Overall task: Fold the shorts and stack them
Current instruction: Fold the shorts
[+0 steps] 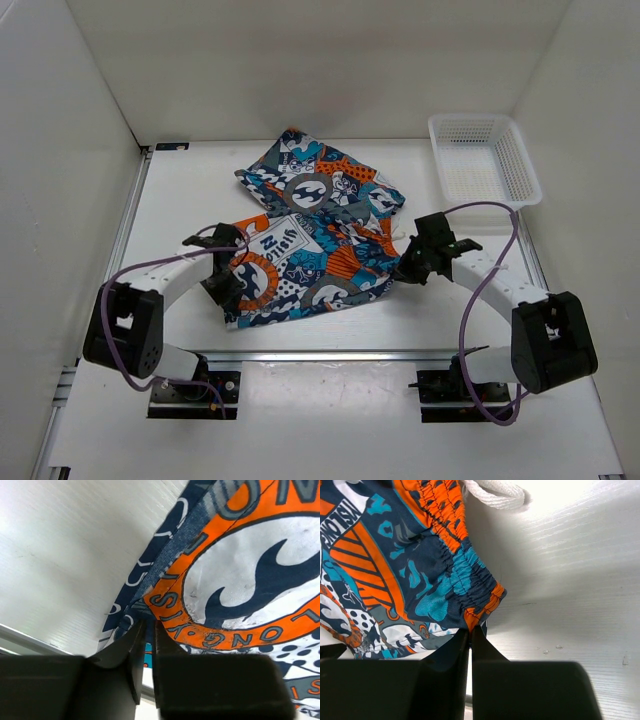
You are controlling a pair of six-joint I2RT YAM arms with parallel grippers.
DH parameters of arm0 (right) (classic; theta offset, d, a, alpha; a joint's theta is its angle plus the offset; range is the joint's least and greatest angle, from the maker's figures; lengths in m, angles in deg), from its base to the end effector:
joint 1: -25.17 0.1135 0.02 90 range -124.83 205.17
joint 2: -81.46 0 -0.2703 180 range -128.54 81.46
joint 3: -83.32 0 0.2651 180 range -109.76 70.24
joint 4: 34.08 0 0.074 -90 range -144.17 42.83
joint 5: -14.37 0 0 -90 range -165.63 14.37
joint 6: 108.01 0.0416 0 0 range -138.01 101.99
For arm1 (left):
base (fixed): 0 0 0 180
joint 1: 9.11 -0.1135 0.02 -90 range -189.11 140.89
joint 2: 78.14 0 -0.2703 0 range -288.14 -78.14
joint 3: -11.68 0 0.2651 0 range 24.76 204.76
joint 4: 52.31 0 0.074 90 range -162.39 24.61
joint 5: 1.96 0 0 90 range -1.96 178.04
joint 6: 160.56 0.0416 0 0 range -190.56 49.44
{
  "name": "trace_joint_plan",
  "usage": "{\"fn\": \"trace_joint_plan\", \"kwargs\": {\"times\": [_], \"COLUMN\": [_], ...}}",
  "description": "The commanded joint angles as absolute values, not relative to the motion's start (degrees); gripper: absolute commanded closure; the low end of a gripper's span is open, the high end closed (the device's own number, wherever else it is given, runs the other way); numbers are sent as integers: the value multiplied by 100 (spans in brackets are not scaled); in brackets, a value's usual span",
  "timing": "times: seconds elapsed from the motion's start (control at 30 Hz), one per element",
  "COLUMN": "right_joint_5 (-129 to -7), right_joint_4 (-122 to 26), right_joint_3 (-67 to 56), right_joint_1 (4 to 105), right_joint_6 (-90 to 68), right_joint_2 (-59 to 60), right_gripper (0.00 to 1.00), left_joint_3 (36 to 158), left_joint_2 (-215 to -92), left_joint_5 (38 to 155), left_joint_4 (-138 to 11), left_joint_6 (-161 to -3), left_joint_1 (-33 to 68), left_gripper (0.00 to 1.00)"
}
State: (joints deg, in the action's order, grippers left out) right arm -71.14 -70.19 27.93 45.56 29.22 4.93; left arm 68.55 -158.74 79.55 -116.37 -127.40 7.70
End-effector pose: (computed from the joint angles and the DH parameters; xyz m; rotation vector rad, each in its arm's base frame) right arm 0.2489 0.0960 0.1836 0.5878 2.5956 0.5218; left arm 0.2152 -0.0586 0.1584 -1.0372 2.8348 0.1445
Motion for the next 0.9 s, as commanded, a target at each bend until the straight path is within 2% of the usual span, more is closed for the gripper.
{"fn": "trace_joint_plan", "kwargs": {"times": [0.0,0.2,0.3,0.37,0.43,0.7,0.87], "right_joint_5": [-7194,-7247,-7308,-7360,-7361,-7361,-7361], "right_joint_4": [-7142,-7257,-7327,-7380,-7441,-7503,-7503], "right_joint_3": [2796,2682,2682,2629,2568,2393,2208], "right_joint_1": [4583,4583,4583,4583,4531,4530,4530], "right_joint_6": [2735,2682,2630,2629,2577,2524,2471], "right_joint_2": [710,587,587,587,587,482,166], "right_gripper": [100,100,100,100,100,100,100], "left_joint_3": [7282,8012,8478,8847,9041,8892,9541], "left_joint_2": [-16196,-17032,-17472,-17832,-18087,-17754,-18631], "left_joint_5": [7959,8013,8013,8065,8118,7881,7933], "left_joint_4": [-11610,-11610,-11610,-11610,-11610,-11610,-11610], "left_joint_6": [-12647,-12515,-12383,-12233,-12110,-12110,-11785], "left_joint_1": [838,1005,1005,1005,1005,522,407], "left_gripper": [75,75,72,49,31,30,29]}}
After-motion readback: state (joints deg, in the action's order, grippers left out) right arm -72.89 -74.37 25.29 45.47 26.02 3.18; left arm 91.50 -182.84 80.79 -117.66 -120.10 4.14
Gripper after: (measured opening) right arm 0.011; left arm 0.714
